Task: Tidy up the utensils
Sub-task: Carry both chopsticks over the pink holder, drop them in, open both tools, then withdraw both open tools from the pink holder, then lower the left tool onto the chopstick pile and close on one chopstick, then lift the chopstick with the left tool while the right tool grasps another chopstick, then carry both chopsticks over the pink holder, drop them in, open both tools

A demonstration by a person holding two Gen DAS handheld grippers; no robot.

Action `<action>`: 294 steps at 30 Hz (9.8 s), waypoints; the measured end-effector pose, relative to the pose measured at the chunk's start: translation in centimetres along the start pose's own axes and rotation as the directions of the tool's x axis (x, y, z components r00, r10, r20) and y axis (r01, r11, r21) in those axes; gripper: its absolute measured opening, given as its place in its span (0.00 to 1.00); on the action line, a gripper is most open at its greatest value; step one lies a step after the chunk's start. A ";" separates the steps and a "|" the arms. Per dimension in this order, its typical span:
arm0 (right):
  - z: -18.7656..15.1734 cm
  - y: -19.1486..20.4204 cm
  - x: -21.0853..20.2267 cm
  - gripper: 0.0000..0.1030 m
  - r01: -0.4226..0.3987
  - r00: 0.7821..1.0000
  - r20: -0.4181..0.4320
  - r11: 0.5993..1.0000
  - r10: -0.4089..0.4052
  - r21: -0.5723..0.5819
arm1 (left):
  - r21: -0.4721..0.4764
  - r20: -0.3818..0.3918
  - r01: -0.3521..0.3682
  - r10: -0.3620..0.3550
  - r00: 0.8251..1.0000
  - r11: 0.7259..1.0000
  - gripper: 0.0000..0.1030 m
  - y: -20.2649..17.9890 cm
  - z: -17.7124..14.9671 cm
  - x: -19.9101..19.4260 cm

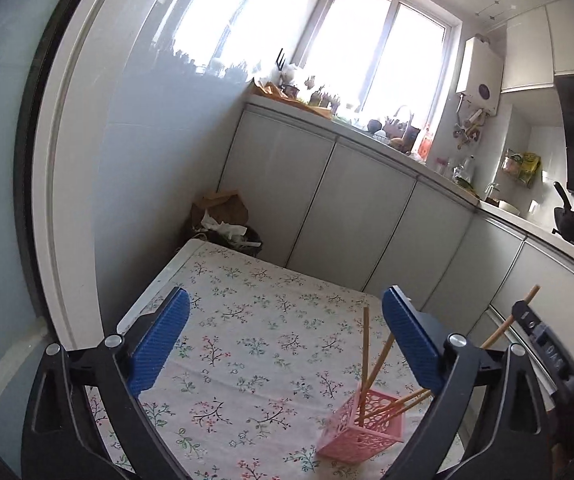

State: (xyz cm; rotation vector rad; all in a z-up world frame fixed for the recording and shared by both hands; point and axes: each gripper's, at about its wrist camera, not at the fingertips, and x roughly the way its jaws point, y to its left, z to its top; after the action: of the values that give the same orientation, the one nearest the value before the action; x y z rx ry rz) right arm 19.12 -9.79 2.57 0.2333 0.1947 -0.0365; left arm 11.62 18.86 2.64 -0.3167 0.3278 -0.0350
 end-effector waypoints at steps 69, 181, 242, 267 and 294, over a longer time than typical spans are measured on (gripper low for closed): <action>-15.2 -24.9 -17.0 0.94 0.415 0.879 -0.426 0.781 -0.212 0.467 | 0.450 -0.827 0.614 0.044 0.560 0.649 0.93 -20.7 -22.9 7.7; -19.1 -17.5 -3.0 0.12 0.396 0.373 -0.926 0.893 0.057 0.214 | 0.460 -0.809 0.435 0.164 0.565 0.774 0.06 -10.3 -23.6 11.4; 3.7 -13.3 -7.3 0.08 -0.052 0.969 -0.225 0.970 0.107 0.237 | 0.221 0.235 0.188 -0.239 0.942 0.957 0.26 -13.1 -6.1 6.4; 8.4 0.1 -0.8 0.08 -0.097 0.990 -0.098 0.995 0.099 0.027 | -0.006 0.123 0.098 -0.096 0.988 0.995 0.35 -2.2 0.6 -0.2; 3.6 -3.7 -10.2 0.94 0.076 0.997 -0.006 0.997 -0.077 -0.025 | 0.090 0.010 0.120 -0.121 0.993 0.989 0.93 -5.2 -1.1 -1.0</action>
State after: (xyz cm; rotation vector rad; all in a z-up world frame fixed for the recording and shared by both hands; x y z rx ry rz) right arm 9.59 -14.11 7.20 0.2008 0.2107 -0.1093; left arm 10.40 13.71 3.59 -0.2479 0.2908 -0.1656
